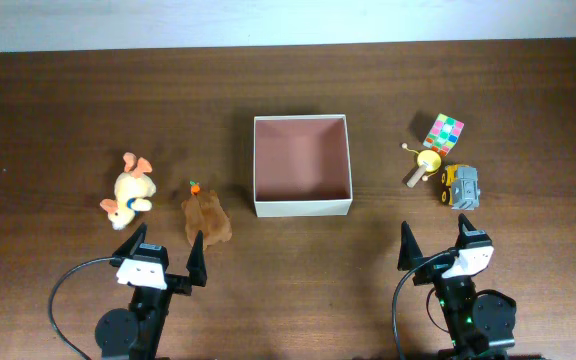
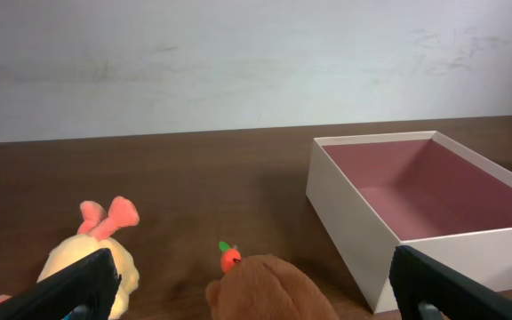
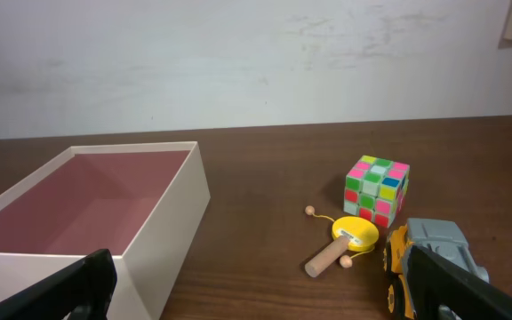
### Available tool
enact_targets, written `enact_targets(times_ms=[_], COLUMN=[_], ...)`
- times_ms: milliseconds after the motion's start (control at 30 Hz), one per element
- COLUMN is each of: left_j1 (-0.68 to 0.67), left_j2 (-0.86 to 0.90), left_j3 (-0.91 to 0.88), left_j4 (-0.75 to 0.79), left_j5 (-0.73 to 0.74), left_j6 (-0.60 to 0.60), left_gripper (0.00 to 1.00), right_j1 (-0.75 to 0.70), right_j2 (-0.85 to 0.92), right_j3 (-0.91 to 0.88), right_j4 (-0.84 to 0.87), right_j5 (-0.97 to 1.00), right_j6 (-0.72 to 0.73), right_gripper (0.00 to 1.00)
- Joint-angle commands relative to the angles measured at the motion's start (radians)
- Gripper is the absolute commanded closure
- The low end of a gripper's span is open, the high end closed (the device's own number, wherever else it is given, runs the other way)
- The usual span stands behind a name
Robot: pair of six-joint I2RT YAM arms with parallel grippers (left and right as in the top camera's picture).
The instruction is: Pack container
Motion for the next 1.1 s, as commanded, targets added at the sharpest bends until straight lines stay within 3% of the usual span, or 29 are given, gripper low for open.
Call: enact_targets(times_ms=[0, 1067], left_j1=[0.003, 0.003], left_j2=[-0.008, -0.009], left_j3=[-0.008, -0.008], left_j4=[0.002, 0.002], left_j5=[0.01, 0.01], left_j6=[0.012, 0.012], left_gripper=[0.01, 0.01], right_j1=[-0.007, -0.007], right_j2=[-0.008, -0.008], right_j3=[-0.005, -0.005], right_j4=[-0.008, -0.008], right_j5=[0.016, 0.016], right_j6=[-0.003, 0.021], right_gripper=[0.01, 0.01])
